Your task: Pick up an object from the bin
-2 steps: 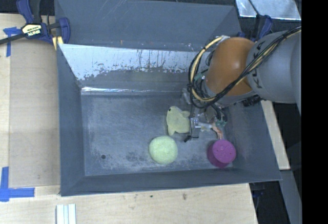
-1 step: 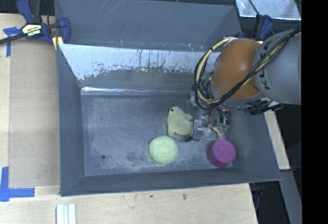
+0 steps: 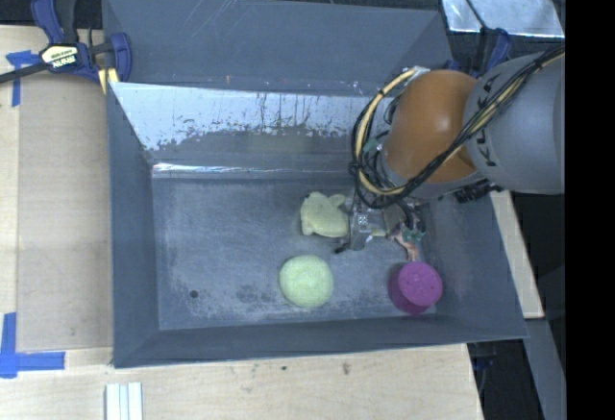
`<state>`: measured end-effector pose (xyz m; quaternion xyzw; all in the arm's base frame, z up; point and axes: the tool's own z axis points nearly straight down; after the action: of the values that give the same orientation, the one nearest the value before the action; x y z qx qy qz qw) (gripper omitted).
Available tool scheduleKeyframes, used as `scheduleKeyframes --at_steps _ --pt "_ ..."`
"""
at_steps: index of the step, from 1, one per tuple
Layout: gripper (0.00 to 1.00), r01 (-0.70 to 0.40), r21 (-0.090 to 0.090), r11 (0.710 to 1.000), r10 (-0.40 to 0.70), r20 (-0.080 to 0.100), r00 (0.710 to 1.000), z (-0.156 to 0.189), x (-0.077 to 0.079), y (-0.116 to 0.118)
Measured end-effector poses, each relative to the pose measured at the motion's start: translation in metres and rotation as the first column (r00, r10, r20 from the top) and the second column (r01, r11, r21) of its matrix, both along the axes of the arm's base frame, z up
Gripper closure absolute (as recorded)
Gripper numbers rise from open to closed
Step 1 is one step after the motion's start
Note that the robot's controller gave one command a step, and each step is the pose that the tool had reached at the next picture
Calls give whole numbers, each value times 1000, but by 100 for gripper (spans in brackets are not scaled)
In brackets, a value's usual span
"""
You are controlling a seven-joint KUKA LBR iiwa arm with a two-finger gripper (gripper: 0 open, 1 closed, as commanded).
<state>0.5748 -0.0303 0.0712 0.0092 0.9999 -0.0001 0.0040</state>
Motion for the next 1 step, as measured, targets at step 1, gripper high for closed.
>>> scheduleKeyframes --at_steps 1 --pt "100 0 0 1000 0 0 1000 0 0 0"
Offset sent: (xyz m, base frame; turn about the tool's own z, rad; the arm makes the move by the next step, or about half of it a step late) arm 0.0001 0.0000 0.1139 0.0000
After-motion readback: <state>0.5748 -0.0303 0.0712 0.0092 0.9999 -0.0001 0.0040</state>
